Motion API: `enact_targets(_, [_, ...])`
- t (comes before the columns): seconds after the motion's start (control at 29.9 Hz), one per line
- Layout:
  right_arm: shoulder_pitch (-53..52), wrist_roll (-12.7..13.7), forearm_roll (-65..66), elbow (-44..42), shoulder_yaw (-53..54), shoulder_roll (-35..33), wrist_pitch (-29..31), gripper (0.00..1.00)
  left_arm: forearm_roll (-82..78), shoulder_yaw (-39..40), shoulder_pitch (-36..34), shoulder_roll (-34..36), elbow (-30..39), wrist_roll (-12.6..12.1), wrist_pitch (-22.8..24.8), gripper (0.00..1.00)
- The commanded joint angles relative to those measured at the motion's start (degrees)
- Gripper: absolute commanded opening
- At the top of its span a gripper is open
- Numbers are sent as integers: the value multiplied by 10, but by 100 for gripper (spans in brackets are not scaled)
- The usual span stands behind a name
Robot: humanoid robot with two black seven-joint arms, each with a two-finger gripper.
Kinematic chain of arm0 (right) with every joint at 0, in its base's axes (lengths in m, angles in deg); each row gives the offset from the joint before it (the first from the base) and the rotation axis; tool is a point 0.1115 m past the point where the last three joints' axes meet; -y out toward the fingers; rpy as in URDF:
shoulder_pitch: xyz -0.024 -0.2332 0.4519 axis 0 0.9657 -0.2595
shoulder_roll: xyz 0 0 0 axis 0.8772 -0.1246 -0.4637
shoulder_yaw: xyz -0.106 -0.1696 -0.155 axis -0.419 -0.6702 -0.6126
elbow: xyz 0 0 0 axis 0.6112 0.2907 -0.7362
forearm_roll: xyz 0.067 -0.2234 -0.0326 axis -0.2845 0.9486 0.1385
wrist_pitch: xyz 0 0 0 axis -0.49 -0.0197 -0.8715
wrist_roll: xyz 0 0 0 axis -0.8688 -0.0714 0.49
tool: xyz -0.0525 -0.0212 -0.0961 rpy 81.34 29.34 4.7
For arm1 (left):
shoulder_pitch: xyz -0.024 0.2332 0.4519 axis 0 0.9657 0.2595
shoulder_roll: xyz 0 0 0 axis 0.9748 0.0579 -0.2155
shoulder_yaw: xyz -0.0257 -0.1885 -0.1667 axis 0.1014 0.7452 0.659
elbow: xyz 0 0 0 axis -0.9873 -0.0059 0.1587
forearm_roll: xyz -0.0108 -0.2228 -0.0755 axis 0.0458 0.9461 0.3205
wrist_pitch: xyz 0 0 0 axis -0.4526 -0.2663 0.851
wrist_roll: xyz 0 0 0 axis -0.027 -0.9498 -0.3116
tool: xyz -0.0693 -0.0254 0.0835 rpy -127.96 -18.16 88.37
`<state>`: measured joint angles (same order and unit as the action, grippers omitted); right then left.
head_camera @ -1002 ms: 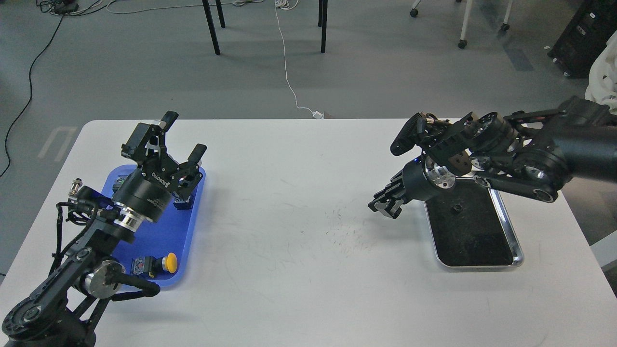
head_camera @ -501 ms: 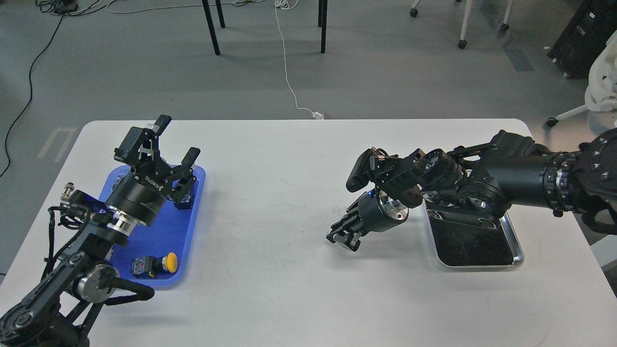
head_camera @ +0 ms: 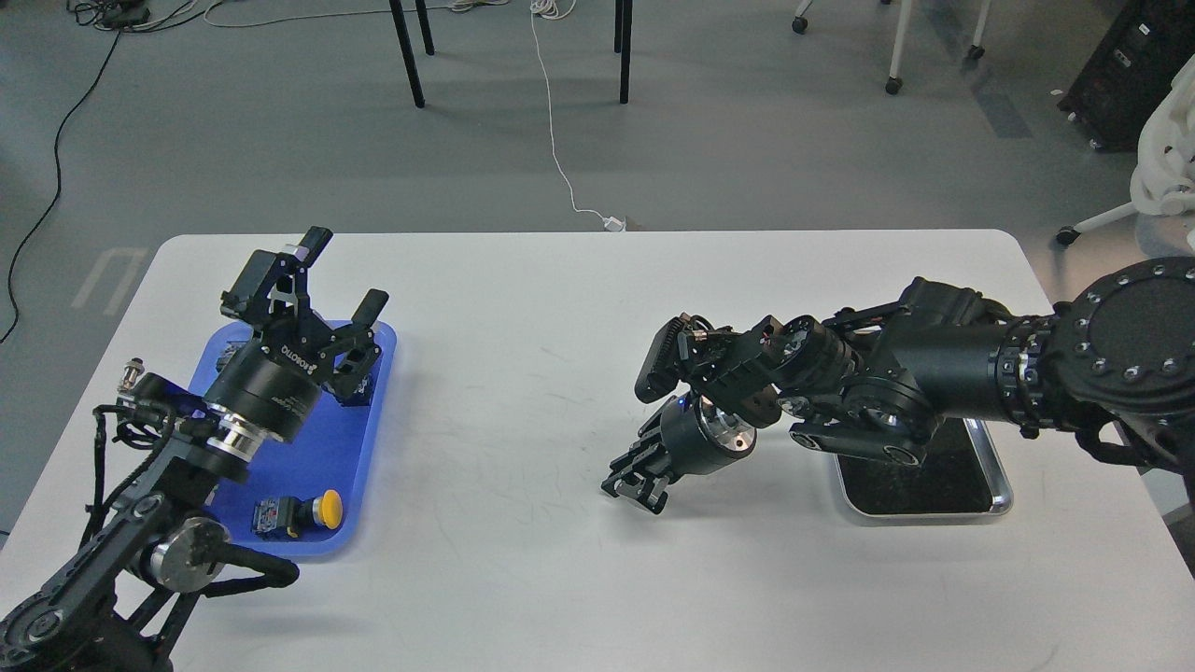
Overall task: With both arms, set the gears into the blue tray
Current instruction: 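Carry the black part to the table center and release it, then reach the left gripper toward the black part on the table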
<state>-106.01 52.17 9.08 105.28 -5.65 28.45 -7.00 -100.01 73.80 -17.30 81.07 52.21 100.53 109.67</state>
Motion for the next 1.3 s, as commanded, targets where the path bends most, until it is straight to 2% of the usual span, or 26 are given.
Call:
enact_targets(0.0, [0,0,-16,0,0,2,0,20,0,-1,3,0,0,0,0,98])
enact_targets(0.13, [0,0,-17,0,-1,0,0,42,0,-1,4,1,1,0,0,98])
enact_targets(0.4, [-2,0,-19,4,1,-14,-5,69,0,-1,4,2,3,0,0,98])
enact_targets(0.47, [-6,0,-25,7,8,-43,-13,82,-2,-3,4,9,7,-1,0,98])
enact_targets(0.57, [-9,0,-62,19,29,-92,-18,95,-7,-10,3,26,12,-1,-1,98])
enact_targets(0.6, [-8,0,-64,20,31,-95,-18,95,-7,-10,3,27,12,-1,-1,98])
enact_targets(0.67, [0,0,-123,41,76,-154,-16,96,-11,-11,0,47,24,-1,-1,98])
enact_targets(0.74, [14,0,-173,53,103,-179,-16,96,-17,-13,-3,55,30,-1,0,98])
enact_targets(0.84, [75,0,-285,84,180,-219,-18,96,-52,-35,-6,76,48,0,8,98])
enact_targets(0.94, [144,0,-366,115,272,-264,-17,96,-141,-59,-9,98,71,16,14,98])
enact_targets(1.07, [239,0,-490,116,379,-276,-11,96,-277,-108,-38,103,95,41,15,98])
enact_targets(1.17, [308,0,-594,116,464,-276,-2,97,-380,-163,-84,105,108,57,15,98])
enact_targets(1.27, [353,0,-674,112,529,-276,34,97,-494,-239,-153,108,109,59,15,98])
